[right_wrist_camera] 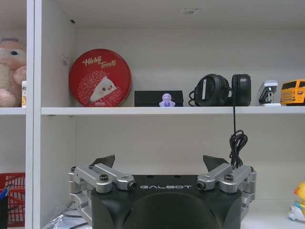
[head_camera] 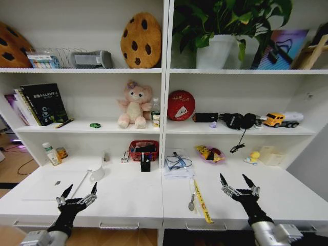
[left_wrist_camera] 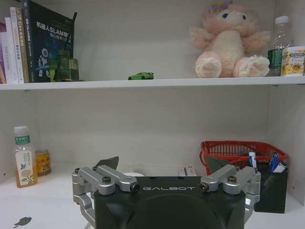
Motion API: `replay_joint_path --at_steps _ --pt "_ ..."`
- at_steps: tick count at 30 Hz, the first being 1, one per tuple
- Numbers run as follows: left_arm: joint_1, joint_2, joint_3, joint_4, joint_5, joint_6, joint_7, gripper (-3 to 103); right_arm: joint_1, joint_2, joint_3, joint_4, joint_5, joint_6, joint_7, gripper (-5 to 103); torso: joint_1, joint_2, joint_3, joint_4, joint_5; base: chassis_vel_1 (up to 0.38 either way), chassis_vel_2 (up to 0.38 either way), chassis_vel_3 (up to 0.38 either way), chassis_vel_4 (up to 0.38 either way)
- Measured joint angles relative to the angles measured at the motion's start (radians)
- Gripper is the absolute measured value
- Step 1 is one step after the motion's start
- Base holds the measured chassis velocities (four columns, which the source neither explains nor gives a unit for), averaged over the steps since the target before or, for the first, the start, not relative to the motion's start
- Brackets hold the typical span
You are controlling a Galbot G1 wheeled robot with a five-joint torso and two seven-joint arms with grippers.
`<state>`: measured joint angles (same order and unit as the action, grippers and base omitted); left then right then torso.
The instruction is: Organize the objects on the table.
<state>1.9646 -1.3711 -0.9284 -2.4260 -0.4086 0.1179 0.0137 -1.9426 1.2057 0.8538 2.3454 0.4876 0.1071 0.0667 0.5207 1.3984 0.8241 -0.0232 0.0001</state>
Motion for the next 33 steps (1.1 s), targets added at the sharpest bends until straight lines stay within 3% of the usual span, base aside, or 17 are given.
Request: replay_joint_path --at_steps 14,23,26,28,31,33 --pt "0.000 0.000 0.000 0.000 0.000 0.000 0.000 100 0.000 0.000 0.000 0.000 0.000 0.000 -0.001 100 0.000 0.000 0.000 0.0000 -0.0002 0.145 0.151 -0.145 -0.140" --pt "0.000 0.000 0.000 0.000 0.000 0.000 0.000 100 0.000 0.000 -0.001 -0.001 0.001 0.000 -0.001 100 0.000 0.000 0.000 0.0002 0.0003 0.277 0.279 -0.284 -0.275" --pt "0.000 0.000 0.000 0.000 0.000 0.000 0.000 100 0.000 0.000 -0.001 -0.001 0.001 0.000 -0.001 100 0.000 0.000 0.000 0.0002 -0.0010 0.317 0.356 -0.348 -0.347" --pt "0.000 0.000 0.000 0.000 0.000 0.000 0.000 100 0.000 0.000 -0.001 -0.001 0.001 0.000 -0.001 100 0.000 0.000 0.000 0.0003 0.0006 0.375 0.364 -0.417 -0.369" --pt "0.000 0.000 0.000 0.000 0.000 0.000 0.000 100 0.000 0.000 -0.001 -0.001 0.001 0.000 -0.001 100 0.000 0.000 0.000 0.0001 -0.0016 0.365 0.367 -0.352 -0.358" --pt "0.000 0.000 0.000 0.000 0.000 0.000 0.000 100 0.000 0.000 -0.001 -0.002 0.002 0.000 -0.001 100 0.000 0.000 0.000 0.0003 0.0012 0.366 0.388 -0.399 -0.369"
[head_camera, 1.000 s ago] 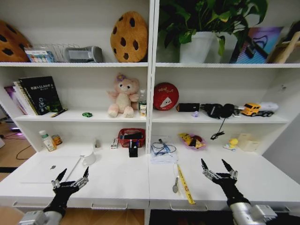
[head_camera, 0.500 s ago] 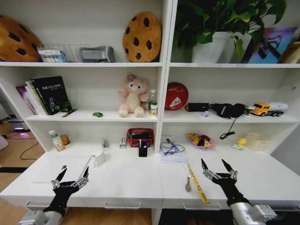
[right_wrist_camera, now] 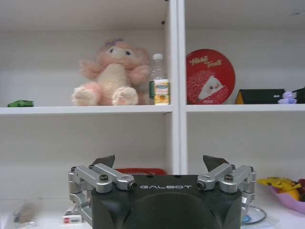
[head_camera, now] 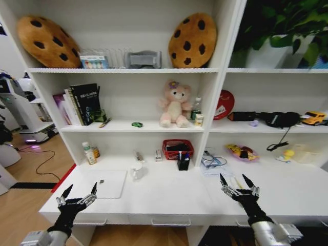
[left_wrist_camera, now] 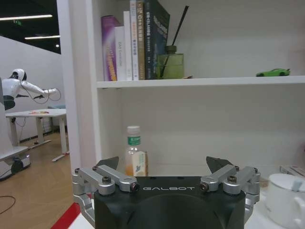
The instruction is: Organize the objects on the table.
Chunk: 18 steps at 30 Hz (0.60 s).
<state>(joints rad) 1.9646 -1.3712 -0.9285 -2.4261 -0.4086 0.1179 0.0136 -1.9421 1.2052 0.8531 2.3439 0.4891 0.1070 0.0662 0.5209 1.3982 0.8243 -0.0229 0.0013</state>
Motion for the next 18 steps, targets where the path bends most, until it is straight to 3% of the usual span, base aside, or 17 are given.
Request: replay_joint_path --at_steps 2,3,5,6,8,9,11,13,14,16,18 --pt "0.000 0.000 0.000 0.000 0.000 0.000 0.000 100 0.000 0.000 0.000 0.000 0.000 0.000 0.000 100 0.000 0.000 0.000 -0.0005 -0.0004 0.370 0.385 -0.388 -0.363" --pt "0.000 0.000 0.000 0.000 0.000 0.000 -0.001 100 0.000 0.000 0.000 0.001 0.000 0.000 0.000 100 0.000 0.000 -0.001 -0.0005 -0.0036 0.345 0.309 -0.330 -0.361" --pt "0.000 0.000 0.000 0.000 0.000 0.000 0.000 100 0.000 0.000 0.000 0.000 0.000 0.000 0.000 100 -0.001 0.000 -0.001 -0.0006 -0.0029 0.345 0.309 -0.347 -0.361" --pt "0.000 0.000 0.000 0.000 0.000 0.000 0.000 100 0.000 0.000 0.000 0.000 0.000 0.000 0.000 100 0.000 0.000 0.000 -0.0001 0.0004 0.385 0.366 -0.365 -0.343" --pt "0.000 0.000 0.000 0.000 0.000 0.000 0.000 100 0.000 0.000 0.000 0.000 0.000 0.000 0.000 100 0.000 0.000 0.000 -0.0001 -0.0006 0.301 0.339 -0.364 -0.336" --pt "0.000 0.000 0.000 0.000 0.000 0.000 -0.001 100 0.000 0.000 0.000 0.001 0.000 0.000 0.000 100 0.000 0.000 0.000 -0.0004 -0.0037 0.301 0.327 -0.292 -0.336" --pt "0.000 0.000 0.000 0.000 0.000 0.000 -0.001 100 0.000 0.000 0.000 0.000 0.000 0.000 0.000 100 0.000 0.000 0.000 -0.0002 0.0001 0.296 0.307 -0.308 -0.323" --pt "0.000 0.000 0.000 0.000 0.000 0.000 -0.001 100 0.000 0.000 0.000 0.000 0.000 0.000 0.000 100 0.000 0.000 0.000 0.0001 -0.0010 0.286 0.287 -0.269 -0.289" --pt "0.000 0.000 0.000 0.000 0.000 0.000 -0.001 100 0.000 0.000 0.000 0.000 0.000 0.000 0.000 100 0.000 0.000 0.000 -0.0010 -0.0030 0.162 0.223 -0.214 -0.146" --pt "0.000 0.000 0.000 0.000 0.000 0.000 -0.001 100 -0.001 0.000 0.000 0.000 0.000 0.000 0.000 100 -0.001 0.001 -0.001 -0.0010 -0.0022 0.137 0.072 -0.141 -0.146" --pt "0.000 0.000 0.000 0.000 0.000 0.000 -0.001 100 0.000 0.000 0.000 0.000 0.000 0.000 0.000 100 0.000 0.000 0.000 0.0009 -0.0010 0.090 -0.035 -0.023 -0.042"
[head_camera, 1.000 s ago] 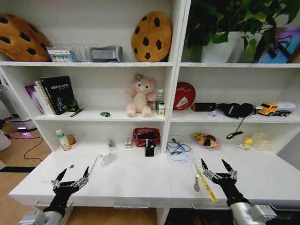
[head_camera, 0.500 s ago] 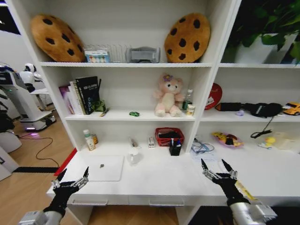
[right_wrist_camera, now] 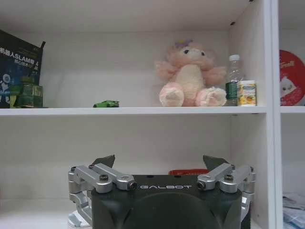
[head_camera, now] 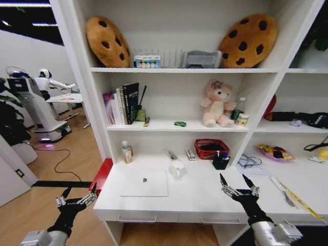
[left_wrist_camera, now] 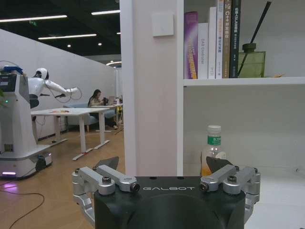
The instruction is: Organize the objects on the table.
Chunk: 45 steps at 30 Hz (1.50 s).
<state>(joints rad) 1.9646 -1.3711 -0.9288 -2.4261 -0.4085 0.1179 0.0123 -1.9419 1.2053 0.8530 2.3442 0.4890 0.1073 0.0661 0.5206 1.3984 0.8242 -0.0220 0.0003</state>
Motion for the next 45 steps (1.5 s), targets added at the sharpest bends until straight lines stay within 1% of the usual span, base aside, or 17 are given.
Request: replay_joint_path --at_steps 1,2,6,7,8,17,26,27,28,30,31,33,38,42,43,44,45 --pt "0.000 0.000 0.000 0.000 0.000 0.000 0.000 100 0.000 0.000 0.000 0.000 0.000 0.000 0.000 100 0.000 0.000 0.000 0.0000 0.0000 0.069 0.009 -0.023 0.008" --pt "0.000 0.000 0.000 0.000 0.000 0.000 0.000 100 0.000 0.000 0.000 0.000 0.000 0.000 0.000 100 0.000 0.000 0.000 -0.0006 -0.0008 0.000 0.000 0.000 0.000" --pt "0.000 0.000 0.001 0.000 0.000 0.000 0.000 100 0.000 0.000 0.000 0.000 0.000 0.000 0.000 100 0.000 0.000 0.000 -0.0013 0.0005 -0.073 -0.014 0.081 0.024" --pt "0.000 0.000 0.001 0.000 0.000 0.000 0.001 100 0.000 0.000 0.000 0.000 0.000 0.000 0.000 100 0.001 0.000 0.000 -0.0013 -0.0001 -0.077 -0.084 0.027 0.073" --pt "0.000 0.000 0.001 0.000 0.000 0.000 0.001 100 0.000 0.000 0.000 0.000 0.000 0.000 0.001 100 0.000 0.000 0.000 -0.0015 0.0002 -0.024 -0.083 0.027 0.071" --pt "0.000 0.000 0.000 0.000 0.000 0.000 0.001 100 0.000 0.000 0.000 0.000 0.000 0.000 0.001 100 0.000 0.000 0.000 -0.0012 -0.0005 0.077 -0.065 -0.078 0.092" --pt "0.000 0.000 0.000 0.000 0.000 0.000 0.002 100 0.000 0.000 0.000 0.000 0.000 0.000 0.000 100 0.000 0.000 0.000 -0.0010 -0.0005 0.190 -0.193 -0.216 0.196" --pt "0.000 0.000 0.000 0.000 0.000 0.000 0.002 100 0.000 0.000 0.000 0.000 0.000 0.000 0.000 100 0.000 0.000 0.000 -0.0013 0.0006 0.222 -0.238 -0.258 0.257" --pt "0.000 0.000 0.000 0.000 0.000 0.000 0.002 100 0.000 0.000 0.000 0.000 0.000 0.000 0.000 100 0.000 0.000 0.000 -0.0013 0.0006 0.222 -0.238 -0.258 0.257" --pt "0.000 0.000 0.000 0.000 0.000 0.000 0.002 100 0.000 0.000 0.000 0.000 0.000 0.000 0.000 100 0.000 0.000 0.000 -0.0012 -0.0013 0.240 -0.308 -0.281 0.284" --pt "0.000 0.000 0.000 0.000 0.000 0.000 0.002 100 0.000 0.000 0.000 0.000 0.000 0.000 0.000 100 0.000 0.000 0.000 -0.0012 -0.0013 0.258 -0.308 -0.300 0.310" --pt "0.000 0.000 0.000 0.000 0.000 0.000 0.002 100 0.000 0.000 0.000 0.000 0.000 0.000 0.000 100 0.000 0.000 0.000 -0.0012 0.0000 0.324 -0.292 -0.308 0.315" --pt "0.000 0.000 0.000 0.000 0.000 0.000 0.002 100 0.000 0.000 0.000 0.000 0.000 0.000 0.000 100 0.000 0.000 0.000 -0.0011 0.0003 0.346 -0.335 -0.335 0.330" --pt "0.000 0.000 0.000 0.000 0.000 0.000 0.002 100 0.000 0.000 0.000 0.000 0.000 0.000 0.000 100 0.000 0.000 0.000 -0.0012 -0.0009 0.368 -0.362 -0.376 0.362" --pt "0.000 0.000 0.000 0.000 0.000 0.000 0.001 100 0.000 0.000 0.000 0.000 0.000 0.000 0.000 100 0.000 0.000 0.000 -0.0009 0.0002 0.371 -0.373 -0.370 0.375" --pt "0.000 0.000 0.000 0.000 0.000 0.000 0.002 100 0.000 0.000 0.000 0.000 0.000 0.000 0.000 100 0.000 0.000 0.000 -0.0012 -0.0001 0.337 -0.364 -0.363 0.318" --pt "0.000 0.000 0.000 0.000 0.000 0.000 0.002 100 -0.001 0.000 0.000 0.000 0.000 0.000 0.000 100 -0.001 0.000 -0.001 -0.0007 -0.0016 0.155 -0.265 -0.302 0.318"
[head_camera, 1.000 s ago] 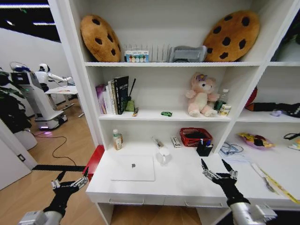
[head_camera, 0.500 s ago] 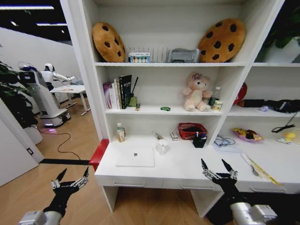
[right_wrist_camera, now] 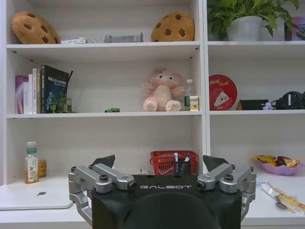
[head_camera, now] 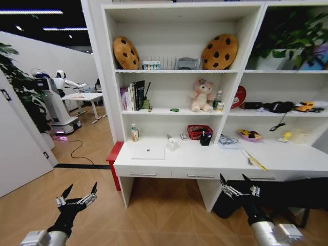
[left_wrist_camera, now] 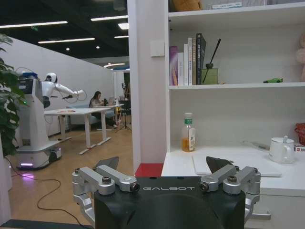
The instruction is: Organize the objects on the table.
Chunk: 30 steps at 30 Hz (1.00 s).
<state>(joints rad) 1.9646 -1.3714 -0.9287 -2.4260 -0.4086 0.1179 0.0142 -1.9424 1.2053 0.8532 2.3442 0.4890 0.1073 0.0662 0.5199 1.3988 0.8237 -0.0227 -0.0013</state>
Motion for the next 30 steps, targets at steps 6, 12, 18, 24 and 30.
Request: replay_joint_path --at_steps 6,12,18,24,30 --pt "0.000 0.000 0.000 0.000 0.000 0.000 -0.001 100 0.000 0.000 0.000 0.000 0.000 0.000 0.000 100 0.000 0.000 0.000 -0.0006 0.0021 0.136 -0.135 -0.139 0.176" --pt "0.000 0.000 0.000 0.000 0.000 0.000 0.001 100 0.001 0.000 0.000 0.000 0.000 0.000 0.000 100 0.002 -0.001 0.001 -0.0001 0.0014 -0.037 -0.003 -0.004 -0.031" --pt "0.000 0.000 0.000 0.000 0.000 0.000 0.001 100 0.001 0.000 0.000 0.000 0.000 0.000 0.000 100 0.002 -0.001 0.001 -0.0003 0.0014 -0.017 0.026 0.051 -0.012" --pt "0.000 0.000 0.000 0.000 0.000 0.000 0.000 100 0.000 0.000 0.000 0.000 0.000 0.000 0.000 100 0.001 0.000 0.000 -0.0005 0.0012 0.000 0.000 0.000 0.000" --pt "0.000 0.000 0.000 0.000 0.000 0.000 0.000 100 0.000 0.000 0.000 0.000 0.000 0.000 0.000 100 0.001 0.000 0.000 -0.0005 0.0013 0.000 0.000 0.000 0.000"
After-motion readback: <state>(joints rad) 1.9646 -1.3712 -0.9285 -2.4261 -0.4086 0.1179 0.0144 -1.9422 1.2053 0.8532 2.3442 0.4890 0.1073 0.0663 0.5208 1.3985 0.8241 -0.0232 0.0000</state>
